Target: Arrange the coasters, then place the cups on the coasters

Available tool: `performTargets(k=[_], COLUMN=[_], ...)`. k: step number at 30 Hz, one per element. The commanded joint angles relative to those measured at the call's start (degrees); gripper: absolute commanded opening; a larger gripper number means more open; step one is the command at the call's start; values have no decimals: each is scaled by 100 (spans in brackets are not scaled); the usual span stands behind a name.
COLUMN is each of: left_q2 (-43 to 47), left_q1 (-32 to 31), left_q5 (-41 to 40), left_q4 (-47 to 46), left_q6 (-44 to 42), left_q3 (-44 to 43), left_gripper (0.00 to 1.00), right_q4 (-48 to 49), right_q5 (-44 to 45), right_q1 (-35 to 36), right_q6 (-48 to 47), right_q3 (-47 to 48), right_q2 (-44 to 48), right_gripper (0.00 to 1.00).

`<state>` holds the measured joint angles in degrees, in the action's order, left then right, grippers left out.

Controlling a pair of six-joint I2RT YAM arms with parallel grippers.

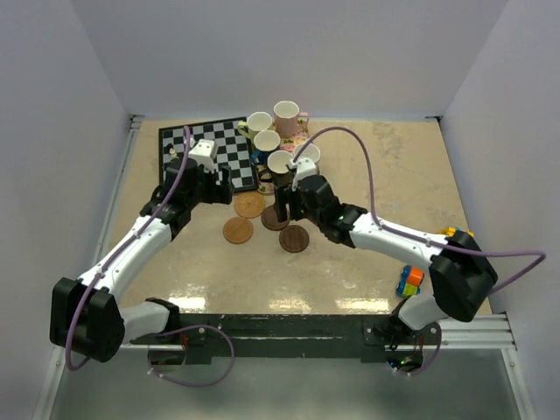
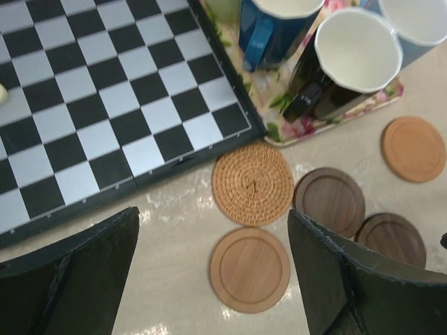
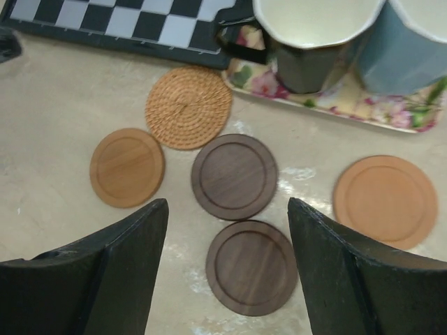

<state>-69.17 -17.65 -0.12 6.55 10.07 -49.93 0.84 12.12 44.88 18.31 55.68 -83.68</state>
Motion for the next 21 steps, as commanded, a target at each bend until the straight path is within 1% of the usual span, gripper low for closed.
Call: performTargets(k=[1,3,5,8,10,13,17,21], left_q2=[255,263,272,307,333,421,492,492], left_q1=[-10,-2,51,366,613,728,719,719], left_q5=[-329,-715,-936,-859,-875,-1007,-1086,-1078], left_q4=[250,303,303,286,294,277,277,295], left_q6=[-22,-92,-136,-22,22,-4,-49,-57], left_q3=[142,81,54,80,71,89,133,106], left_gripper=[91,90,90,93,95,96,99,100], right_q4=[882,1058,1102,1041,1032,883,620,277], right_q5=[299,422,554,677,888,1037,1134,1327], right_q1=[520,897,1188,1487,1681,1831,1840,1840], right_q6=[156,-19,-73,-204,-283,-345,-345,-345], right_q3=[-5,83,284,662,917,1304,1796,2235], right_q2=[-385,-666,-1078,-1580,-1896,-2371,-2890,-3382], right_gripper=[75,77,79,80,83,87,91,99])
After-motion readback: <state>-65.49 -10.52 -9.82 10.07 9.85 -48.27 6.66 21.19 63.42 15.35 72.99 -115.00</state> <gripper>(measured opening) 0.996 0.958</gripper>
